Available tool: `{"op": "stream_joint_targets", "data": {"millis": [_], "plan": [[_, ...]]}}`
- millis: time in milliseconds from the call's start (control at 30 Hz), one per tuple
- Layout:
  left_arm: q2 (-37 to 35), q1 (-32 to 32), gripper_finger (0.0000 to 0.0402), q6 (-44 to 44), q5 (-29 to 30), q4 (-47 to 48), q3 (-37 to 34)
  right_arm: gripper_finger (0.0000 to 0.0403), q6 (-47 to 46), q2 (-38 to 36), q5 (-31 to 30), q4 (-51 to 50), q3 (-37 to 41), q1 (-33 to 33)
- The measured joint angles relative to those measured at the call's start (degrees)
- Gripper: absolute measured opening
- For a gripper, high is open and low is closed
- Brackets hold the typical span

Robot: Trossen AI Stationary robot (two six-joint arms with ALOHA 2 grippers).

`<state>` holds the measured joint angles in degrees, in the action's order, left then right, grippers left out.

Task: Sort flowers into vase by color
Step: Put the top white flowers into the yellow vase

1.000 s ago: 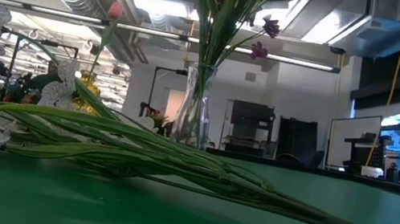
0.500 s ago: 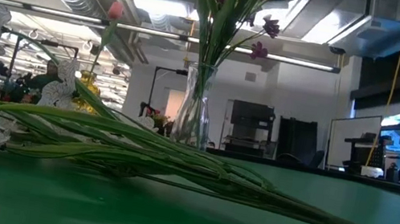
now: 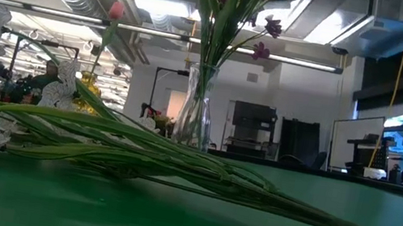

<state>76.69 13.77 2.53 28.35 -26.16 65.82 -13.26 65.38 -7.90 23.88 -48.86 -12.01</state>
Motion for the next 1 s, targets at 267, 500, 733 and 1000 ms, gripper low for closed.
{"op": "stream_joint_targets", "data": {"millis": [267,500,733,1000], "plan": [[0.3,-1.0,0.0218,1.8,-3.3,-0.5,0.7,0.0002,0.0,0.6,0.0,0.1,0.0,0.0],[0.3,-1.5,0.0215,1.8,-3.0,-2.8,0.7,0.0002,0.0,0.6,0.0,0.2,0.0,0.0],[0.3,-2.8,0.0215,1.9,-3.0,-5.0,0.7,0.0002,0.0,0.6,0.0,0.1,0.0,0.0],[0.3,-3.5,0.0194,1.9,-3.0,-5.0,0.7,0.0002,0.0,0.6,1.0,-0.3,0.0,0.0]]}}
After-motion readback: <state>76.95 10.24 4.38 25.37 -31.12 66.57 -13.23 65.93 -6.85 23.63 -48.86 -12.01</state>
